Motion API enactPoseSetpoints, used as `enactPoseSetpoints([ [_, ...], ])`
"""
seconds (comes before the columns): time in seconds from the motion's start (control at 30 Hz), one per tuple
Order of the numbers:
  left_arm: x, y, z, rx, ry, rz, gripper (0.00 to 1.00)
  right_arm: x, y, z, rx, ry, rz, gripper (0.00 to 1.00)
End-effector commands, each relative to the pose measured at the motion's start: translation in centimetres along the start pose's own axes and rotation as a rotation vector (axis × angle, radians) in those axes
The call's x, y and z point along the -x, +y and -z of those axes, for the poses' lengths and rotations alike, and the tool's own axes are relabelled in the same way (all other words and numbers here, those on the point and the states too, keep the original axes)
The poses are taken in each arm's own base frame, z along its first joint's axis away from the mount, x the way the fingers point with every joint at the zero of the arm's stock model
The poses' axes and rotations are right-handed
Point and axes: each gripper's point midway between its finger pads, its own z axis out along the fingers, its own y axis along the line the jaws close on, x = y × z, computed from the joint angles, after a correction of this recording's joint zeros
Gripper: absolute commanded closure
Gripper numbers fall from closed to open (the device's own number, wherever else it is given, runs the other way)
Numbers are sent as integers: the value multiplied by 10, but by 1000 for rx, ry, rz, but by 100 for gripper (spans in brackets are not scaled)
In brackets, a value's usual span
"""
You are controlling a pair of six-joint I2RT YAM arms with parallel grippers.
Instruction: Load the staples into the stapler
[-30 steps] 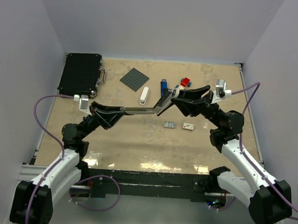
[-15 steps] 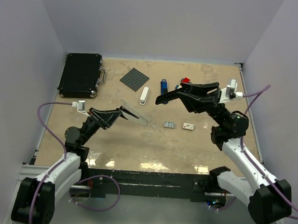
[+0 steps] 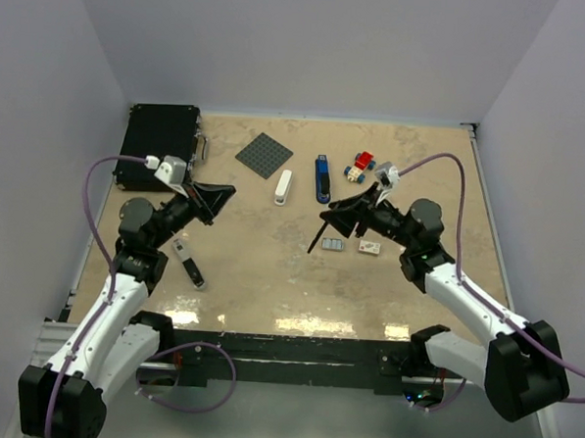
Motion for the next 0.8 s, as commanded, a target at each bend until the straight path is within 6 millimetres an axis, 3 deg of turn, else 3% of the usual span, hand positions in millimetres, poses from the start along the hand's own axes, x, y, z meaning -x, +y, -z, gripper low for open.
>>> enactPoseSetpoints([
  [0.0, -33, 31, 5, 114, 211, -112, 100, -50, -20, 1, -70, 174, -49, 100],
  [0.13, -41, 58, 12, 275, 274, -72, 100, -97, -12, -11, -70, 321, -58, 100],
  [0.17, -49, 71, 19, 358, 306, -55, 96, -112, -16, -12, -109, 367, -65, 100],
  [0.2, -57, 78, 27, 420, 344, -19, 84, -124, -6, -16, -84, 405, -62, 100],
  [0.27, -62, 97, 41, 565, 363, 5, 67, -145, -8, -20, -106, 465, -93, 100],
  [0.37, -69, 118, 69, 766, 396, 50, 52, -169, -9, -22, -146, 542, -114, 100],
  [0.43, -77, 125, 87, 876, 421, 92, 46, -176, -11, -29, -178, 571, -79, 100],
  [0.47, -75, 134, 99, 963, 410, 86, 43, -190, -15, -26, -208, 623, -83, 100],
  [0.53, -82, 138, 115, 1052, 429, 117, 37, -194, -12, -37, -221, 645, -31, 100],
  [0.6, -86, 143, 129, 1131, 439, 135, 32, -216, -9, -39, -236, 729, -9, 100],
  [0.63, -89, 144, 131, 1145, 451, 140, 30, -214, -12, -48, -260, 730, 25, 100],
  [0.7, -98, 144, 137, 1169, 477, 163, 29, -239, -6, -46, -279, 822, 59, 100],
  [0.73, -102, 144, 140, 1181, 495, 174, 29, -236, -6, -57, -293, 809, 99, 100],
  [0.77, -106, 144, 142, 1188, 506, 182, 29, -245, -6, -50, -314, 863, 111, 96],
])
